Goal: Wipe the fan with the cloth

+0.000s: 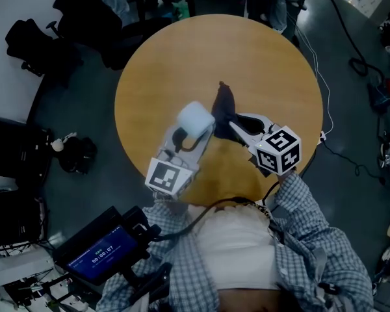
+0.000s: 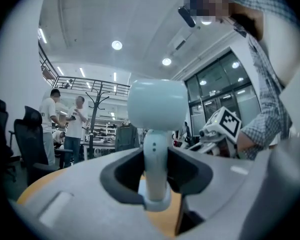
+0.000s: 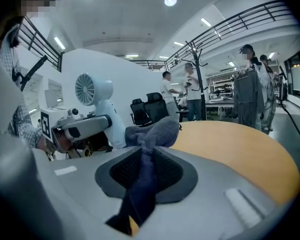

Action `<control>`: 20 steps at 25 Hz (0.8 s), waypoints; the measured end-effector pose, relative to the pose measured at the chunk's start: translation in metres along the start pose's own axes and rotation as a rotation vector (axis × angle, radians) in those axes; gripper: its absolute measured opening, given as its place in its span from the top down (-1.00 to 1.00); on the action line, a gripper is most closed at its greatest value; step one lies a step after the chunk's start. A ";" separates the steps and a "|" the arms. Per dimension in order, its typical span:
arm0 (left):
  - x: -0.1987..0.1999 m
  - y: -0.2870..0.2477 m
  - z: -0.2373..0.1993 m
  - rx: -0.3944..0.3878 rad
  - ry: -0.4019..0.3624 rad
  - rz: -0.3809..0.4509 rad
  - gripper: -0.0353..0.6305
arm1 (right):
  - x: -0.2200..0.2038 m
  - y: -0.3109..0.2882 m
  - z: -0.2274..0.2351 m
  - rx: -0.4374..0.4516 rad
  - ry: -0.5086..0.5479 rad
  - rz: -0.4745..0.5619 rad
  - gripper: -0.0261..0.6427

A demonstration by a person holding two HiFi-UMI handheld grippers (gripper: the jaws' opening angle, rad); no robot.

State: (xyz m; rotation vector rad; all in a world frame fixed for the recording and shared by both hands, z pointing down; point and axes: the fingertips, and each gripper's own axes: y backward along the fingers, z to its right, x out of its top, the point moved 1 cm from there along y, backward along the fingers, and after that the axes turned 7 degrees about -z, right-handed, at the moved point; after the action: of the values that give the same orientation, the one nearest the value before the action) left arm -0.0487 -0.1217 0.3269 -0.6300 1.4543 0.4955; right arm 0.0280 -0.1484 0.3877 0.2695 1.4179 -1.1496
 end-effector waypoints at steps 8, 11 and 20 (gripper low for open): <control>0.001 0.000 0.005 -0.020 -0.024 -0.021 0.46 | 0.157 0.079 -0.045 0.219 0.270 0.292 0.69; -0.001 -0.002 0.010 -0.034 -0.052 -0.035 0.47 | 0.198 0.086 -0.087 0.375 0.372 0.304 0.69; 0.006 0.000 0.019 -0.057 -0.083 0.001 0.46 | 0.158 -0.012 -0.063 0.421 0.254 0.036 0.69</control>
State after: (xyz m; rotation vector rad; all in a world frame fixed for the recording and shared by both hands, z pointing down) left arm -0.0342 -0.1100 0.3207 -0.6469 1.3665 0.5590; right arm -0.0592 -0.1791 0.2445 0.7569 1.3687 -1.4168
